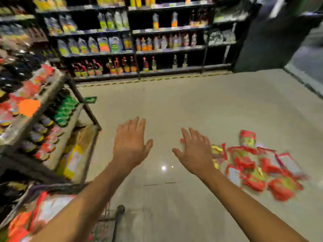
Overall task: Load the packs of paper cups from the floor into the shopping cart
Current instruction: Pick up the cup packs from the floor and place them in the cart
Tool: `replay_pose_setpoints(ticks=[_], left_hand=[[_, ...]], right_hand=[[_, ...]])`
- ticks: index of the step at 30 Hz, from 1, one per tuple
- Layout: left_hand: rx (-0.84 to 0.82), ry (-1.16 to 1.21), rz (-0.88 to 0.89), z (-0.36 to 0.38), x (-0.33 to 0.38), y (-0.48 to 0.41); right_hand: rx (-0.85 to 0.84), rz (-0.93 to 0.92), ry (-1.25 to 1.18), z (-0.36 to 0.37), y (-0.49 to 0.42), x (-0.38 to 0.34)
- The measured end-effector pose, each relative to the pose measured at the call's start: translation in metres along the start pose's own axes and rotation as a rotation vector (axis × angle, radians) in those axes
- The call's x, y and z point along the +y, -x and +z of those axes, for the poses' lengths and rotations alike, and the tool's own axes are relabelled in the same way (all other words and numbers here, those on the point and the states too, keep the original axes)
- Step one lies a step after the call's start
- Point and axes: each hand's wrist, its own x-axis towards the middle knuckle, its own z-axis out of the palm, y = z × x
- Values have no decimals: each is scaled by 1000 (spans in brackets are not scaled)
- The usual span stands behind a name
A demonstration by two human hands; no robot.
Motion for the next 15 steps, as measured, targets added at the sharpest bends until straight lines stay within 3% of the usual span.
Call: replay_pose_setpoints(ticks=[7,15], left_hand=[[-14,4,329,12,165,-49],[-60,22,429,51,208,-101]], right_hand=[[87,329,-25,-32,43,156],[103,420,-44,-22,9,211]])
